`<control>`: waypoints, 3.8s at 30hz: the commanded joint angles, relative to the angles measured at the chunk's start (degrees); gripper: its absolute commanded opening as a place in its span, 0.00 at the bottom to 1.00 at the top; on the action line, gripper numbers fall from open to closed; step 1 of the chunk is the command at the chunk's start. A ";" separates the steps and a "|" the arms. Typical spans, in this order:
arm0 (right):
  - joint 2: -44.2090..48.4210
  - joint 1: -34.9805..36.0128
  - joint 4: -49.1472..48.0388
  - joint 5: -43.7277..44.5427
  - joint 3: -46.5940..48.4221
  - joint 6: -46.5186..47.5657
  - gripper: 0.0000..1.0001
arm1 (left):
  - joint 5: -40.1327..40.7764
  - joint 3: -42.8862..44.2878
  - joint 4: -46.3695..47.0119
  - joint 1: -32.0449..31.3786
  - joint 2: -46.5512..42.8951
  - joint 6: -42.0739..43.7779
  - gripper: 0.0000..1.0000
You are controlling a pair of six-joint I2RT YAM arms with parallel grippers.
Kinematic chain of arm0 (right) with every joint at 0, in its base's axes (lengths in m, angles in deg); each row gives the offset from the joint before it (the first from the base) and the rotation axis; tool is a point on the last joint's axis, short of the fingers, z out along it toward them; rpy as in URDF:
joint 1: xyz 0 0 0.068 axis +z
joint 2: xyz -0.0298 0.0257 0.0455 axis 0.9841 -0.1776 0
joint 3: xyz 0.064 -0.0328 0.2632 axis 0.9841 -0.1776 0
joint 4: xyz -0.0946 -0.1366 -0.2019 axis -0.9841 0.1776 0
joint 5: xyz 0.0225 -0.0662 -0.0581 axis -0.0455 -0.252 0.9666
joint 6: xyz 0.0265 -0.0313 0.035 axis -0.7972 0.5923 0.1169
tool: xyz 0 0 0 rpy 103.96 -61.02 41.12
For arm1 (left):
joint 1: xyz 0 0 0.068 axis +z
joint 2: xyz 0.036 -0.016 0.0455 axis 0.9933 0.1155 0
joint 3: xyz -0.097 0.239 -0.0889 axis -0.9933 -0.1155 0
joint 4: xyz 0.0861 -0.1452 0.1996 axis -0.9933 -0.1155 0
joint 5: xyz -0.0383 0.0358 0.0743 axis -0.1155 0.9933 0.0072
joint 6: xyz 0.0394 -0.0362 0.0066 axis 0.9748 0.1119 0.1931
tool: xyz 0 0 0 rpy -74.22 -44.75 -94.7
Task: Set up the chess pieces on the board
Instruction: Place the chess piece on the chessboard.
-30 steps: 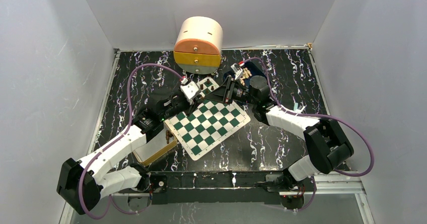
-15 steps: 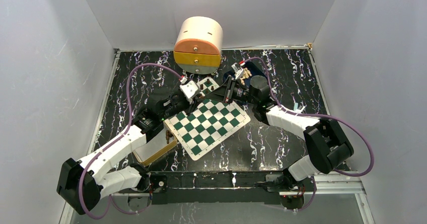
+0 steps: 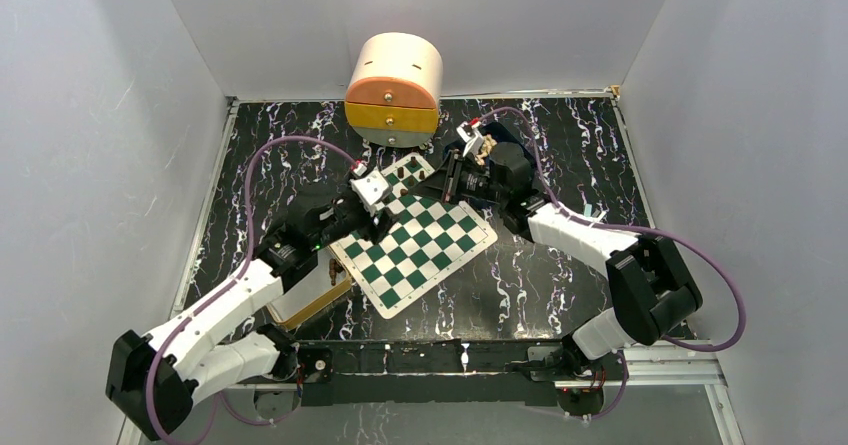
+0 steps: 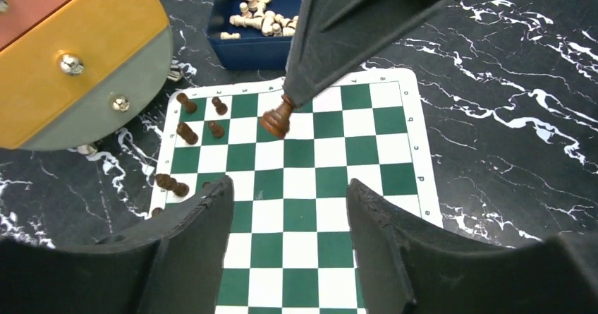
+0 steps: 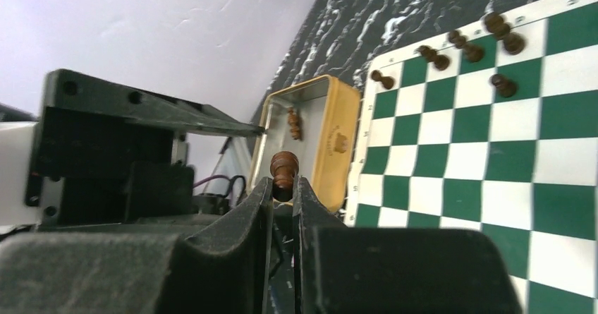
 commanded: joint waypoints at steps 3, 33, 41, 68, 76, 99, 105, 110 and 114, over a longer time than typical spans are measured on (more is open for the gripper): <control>-0.63 -0.73 17.27 7.27 11.16 18.96 0.12 | 2.77 -0.61 -6.64 0.15 -7.76 2.49 0.91; -47.09 9.20 71.15 31.03 72.80 50.10 0.13 | 17.44 -8.82 -19.15 0.15 -39.65 8.36 0.91; -51.35 9.73 73.64 35.59 76.51 51.24 0.14 | 17.37 -8.81 -19.24 0.15 -39.77 8.63 0.91; -54.04 9.75 70.42 36.56 76.86 51.24 0.16 | 15.71 -8.58 -19.45 0.15 -38.04 8.90 0.91; -54.20 9.69 70.44 36.97 77.40 52.73 0.16 | 16.04 -8.64 -19.52 0.15 -38.35 8.94 0.91; -55.16 9.45 70.07 36.08 78.74 52.57 0.38 | 16.06 -8.63 -19.45 0.15 -37.72 8.75 0.92; -53.43 9.29 69.99 35.32 78.94 52.30 0.46 | 17.90 -9.14 -17.71 0.15 -36.35 6.11 0.92; -49.72 9.01 70.26 35.05 78.24 51.77 0.59 | 29.99 -9.06 -13.26 0.15 -31.25 -8.55 0.94; -43.76 9.04 69.09 33.72 73.51 50.24 0.71 | 44.83 -5.23 -17.66 0.17 -24.28 -23.23 0.94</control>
